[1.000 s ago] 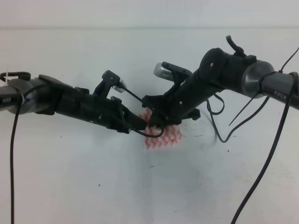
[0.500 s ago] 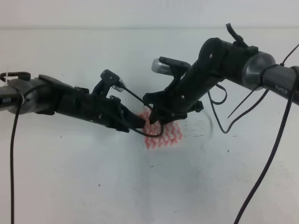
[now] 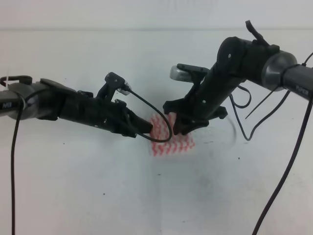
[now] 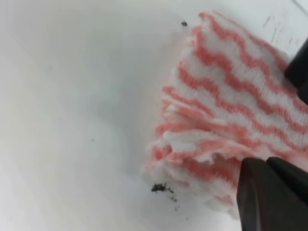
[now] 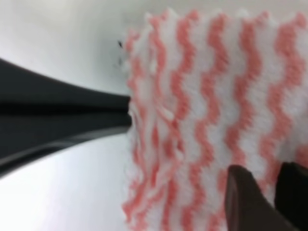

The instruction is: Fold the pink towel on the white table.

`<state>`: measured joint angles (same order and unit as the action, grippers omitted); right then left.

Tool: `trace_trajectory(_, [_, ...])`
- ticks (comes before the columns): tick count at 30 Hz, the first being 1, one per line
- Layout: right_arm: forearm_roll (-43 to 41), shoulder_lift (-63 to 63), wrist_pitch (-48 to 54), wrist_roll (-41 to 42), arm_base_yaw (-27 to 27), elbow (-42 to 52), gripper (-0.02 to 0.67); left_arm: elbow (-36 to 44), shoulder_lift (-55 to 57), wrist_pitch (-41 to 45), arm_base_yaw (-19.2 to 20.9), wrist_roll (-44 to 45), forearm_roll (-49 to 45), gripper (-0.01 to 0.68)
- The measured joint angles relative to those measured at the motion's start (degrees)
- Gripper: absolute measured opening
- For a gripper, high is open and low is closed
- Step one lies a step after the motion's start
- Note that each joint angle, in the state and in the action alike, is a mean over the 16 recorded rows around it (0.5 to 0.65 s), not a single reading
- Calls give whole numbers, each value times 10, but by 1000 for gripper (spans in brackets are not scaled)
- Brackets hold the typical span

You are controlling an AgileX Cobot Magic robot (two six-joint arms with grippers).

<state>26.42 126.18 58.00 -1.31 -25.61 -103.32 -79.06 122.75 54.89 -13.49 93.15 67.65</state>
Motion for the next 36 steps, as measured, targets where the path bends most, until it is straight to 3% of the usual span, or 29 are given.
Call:
trace_trajectory(10, [-8, 0, 34, -4, 3, 0, 73, 0, 0, -2, 0, 0, 3, -5])
trace_trajectory(36, [13, 0, 10, -3, -30, 0, 4, 0, -15, -11, 5, -3, -3, -4])
